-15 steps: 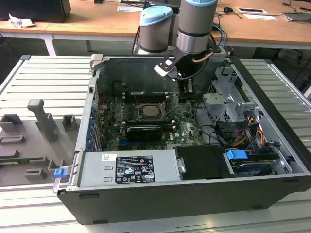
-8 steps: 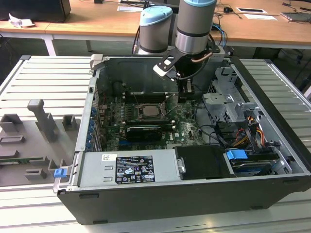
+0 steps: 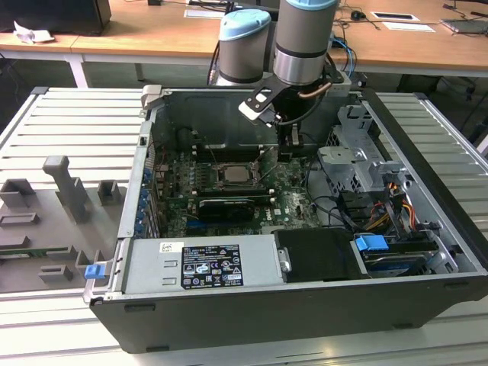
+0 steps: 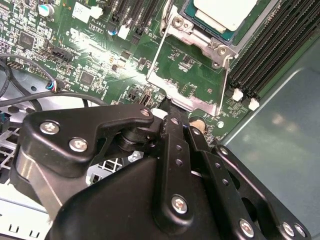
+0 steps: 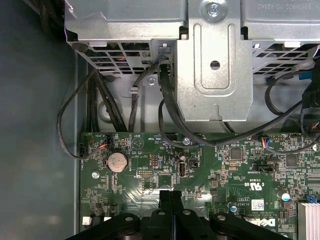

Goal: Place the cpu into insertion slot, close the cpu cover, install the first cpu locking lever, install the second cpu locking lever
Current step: 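Close the cpu cover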

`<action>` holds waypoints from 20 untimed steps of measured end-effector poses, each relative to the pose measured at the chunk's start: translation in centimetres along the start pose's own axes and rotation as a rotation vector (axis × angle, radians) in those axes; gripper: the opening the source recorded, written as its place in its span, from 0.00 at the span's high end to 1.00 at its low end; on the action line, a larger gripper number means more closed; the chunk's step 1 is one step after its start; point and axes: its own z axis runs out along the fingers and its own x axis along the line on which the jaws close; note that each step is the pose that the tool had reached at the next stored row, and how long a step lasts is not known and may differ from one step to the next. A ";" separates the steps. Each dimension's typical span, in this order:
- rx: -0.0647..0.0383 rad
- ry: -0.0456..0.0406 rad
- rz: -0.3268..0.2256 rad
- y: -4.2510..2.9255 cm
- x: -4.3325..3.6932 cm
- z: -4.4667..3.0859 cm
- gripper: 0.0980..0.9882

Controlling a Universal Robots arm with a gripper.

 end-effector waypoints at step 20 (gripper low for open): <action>0.000 0.0001 0.000 -0.30 0.00 -0.01 0.99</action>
